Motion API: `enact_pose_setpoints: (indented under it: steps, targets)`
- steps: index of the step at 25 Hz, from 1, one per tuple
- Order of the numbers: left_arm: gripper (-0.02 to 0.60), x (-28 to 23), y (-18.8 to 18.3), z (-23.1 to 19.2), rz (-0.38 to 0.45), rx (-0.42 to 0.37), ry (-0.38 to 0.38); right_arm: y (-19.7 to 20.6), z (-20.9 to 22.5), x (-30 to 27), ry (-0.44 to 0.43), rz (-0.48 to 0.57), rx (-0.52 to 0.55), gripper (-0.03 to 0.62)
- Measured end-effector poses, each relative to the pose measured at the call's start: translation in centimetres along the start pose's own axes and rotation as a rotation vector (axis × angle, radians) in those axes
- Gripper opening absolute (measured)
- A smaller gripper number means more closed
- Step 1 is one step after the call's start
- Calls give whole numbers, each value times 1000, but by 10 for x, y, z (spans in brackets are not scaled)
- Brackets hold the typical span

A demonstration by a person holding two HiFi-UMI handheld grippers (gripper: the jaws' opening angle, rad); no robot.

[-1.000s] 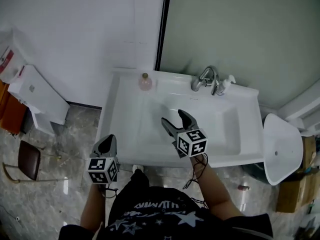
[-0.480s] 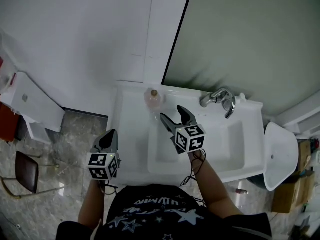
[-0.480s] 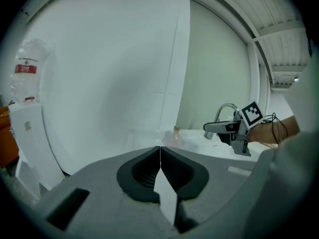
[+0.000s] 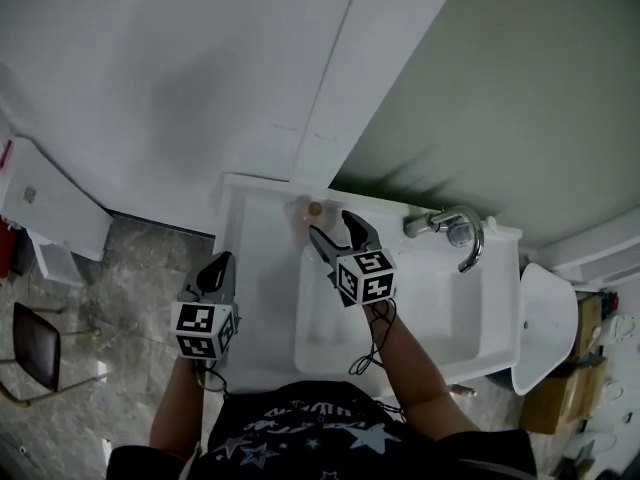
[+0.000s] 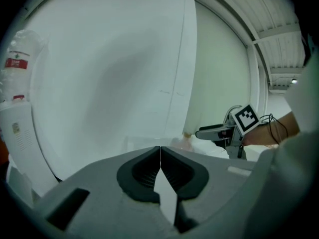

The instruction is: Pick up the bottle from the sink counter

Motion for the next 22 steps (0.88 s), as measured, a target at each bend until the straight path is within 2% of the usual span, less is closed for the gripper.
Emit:
enact_pose_setpoints:
  steps: [11, 14, 22]
  targets:
    - [20, -25, 22, -23, -51, 71, -7, 16, 2, -52, 16, -52, 59, 294]
    - [20, -30, 24, -25, -57, 62, -9, 18, 3, -61, 19, -58, 90, 273]
    - [20, -36, 28, -21, -80, 53, 20, 21, 1, -69, 43, -31, 84, 177]
Point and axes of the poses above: the fingertips, and each gripper's own axes: x backward along the fingers, z to its right, y out of its underside, the point moved 3 cm from there along x, backward along the fingers, and after that the axes turned 5 degrees about z, right-handed, at the moved point
